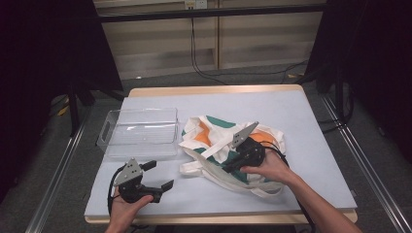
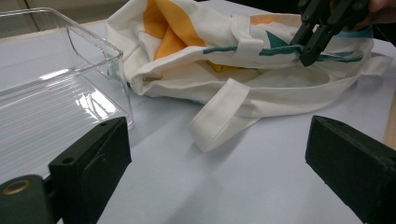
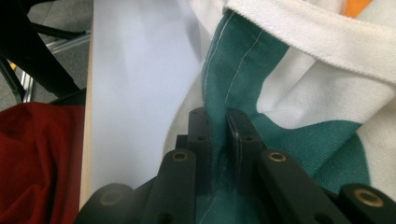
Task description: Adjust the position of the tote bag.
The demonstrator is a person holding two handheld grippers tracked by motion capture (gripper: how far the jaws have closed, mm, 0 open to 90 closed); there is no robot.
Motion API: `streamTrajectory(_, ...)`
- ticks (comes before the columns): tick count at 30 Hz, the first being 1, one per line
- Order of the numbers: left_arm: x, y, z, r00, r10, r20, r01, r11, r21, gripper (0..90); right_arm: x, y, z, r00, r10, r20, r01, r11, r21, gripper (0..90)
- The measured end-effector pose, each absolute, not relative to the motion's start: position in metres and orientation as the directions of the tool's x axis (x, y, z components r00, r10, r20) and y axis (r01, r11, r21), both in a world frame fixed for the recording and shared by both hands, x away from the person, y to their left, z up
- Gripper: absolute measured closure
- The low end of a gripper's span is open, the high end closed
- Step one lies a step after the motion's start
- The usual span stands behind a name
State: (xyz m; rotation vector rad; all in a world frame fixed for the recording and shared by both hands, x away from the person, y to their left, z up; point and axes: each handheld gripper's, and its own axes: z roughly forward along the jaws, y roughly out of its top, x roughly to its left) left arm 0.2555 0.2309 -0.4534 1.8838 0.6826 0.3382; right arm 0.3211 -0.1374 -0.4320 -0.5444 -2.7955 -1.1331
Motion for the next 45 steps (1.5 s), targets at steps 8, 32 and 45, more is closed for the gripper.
streamTrajectory(8,0.256,0.231,-0.453,0.795,0.602,-0.071,0.301,-0.290,0.909,6.2,0.321,-0.144,-0.421,-0.935,0.300,0.189,0.343,0.631,0.696,81.4)
streamTrajectory(32,0.256,0.224,-0.456,0.809,0.583,-0.078,0.307,-0.307,0.901,9.0,0.337,-0.181,-0.405,-0.903,0.396,0.168,0.378,0.544,0.749,81.6)
streamTrajectory(45,0.256,0.195,-0.455,0.879,0.476,-0.040,0.247,-0.381,0.891,33.3,0.352,-0.184,-0.397,-0.903,0.399,0.160,0.373,0.540,0.754,81.6)
